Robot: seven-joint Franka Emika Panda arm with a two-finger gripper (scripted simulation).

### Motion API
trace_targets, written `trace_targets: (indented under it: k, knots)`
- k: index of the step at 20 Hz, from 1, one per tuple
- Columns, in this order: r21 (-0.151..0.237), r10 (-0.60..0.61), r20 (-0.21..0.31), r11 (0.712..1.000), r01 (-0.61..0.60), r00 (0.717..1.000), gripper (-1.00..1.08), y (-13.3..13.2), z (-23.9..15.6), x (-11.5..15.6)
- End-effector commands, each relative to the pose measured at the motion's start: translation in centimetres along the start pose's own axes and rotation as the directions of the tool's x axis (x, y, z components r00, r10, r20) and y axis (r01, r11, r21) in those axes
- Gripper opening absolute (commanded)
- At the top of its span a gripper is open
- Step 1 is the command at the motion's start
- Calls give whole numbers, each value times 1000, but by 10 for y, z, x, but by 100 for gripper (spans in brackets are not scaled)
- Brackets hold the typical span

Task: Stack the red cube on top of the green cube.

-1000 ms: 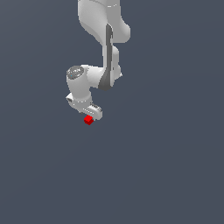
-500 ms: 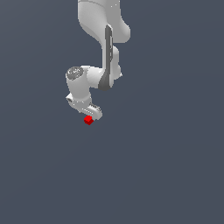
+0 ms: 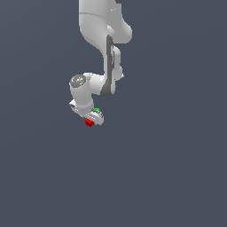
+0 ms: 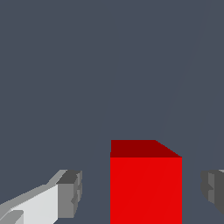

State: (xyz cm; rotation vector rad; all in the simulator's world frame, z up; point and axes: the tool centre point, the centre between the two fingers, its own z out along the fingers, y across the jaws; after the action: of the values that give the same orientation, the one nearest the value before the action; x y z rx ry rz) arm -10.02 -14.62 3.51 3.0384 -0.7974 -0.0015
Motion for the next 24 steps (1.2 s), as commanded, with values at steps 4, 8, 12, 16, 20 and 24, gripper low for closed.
trace_targets:
  k: [4, 8, 12, 16, 20, 24]
  knots:
    - [1, -1, -1, 1000, 1, 1000, 100, 0, 14, 1]
    - [1, -1, -1, 1000, 1, 1000, -100, 0, 15, 1]
    - [1, -1, -1, 1000, 1, 1000, -100, 0, 15, 1]
    - [1, -1, -1, 1000, 1, 1000, -100, 0, 15, 1]
    - [1, -2, 0, 1000, 2, 1000, -100, -1, 12, 0]
    - [1, -2, 0, 1000, 2, 1000, -100, -1, 2, 0]
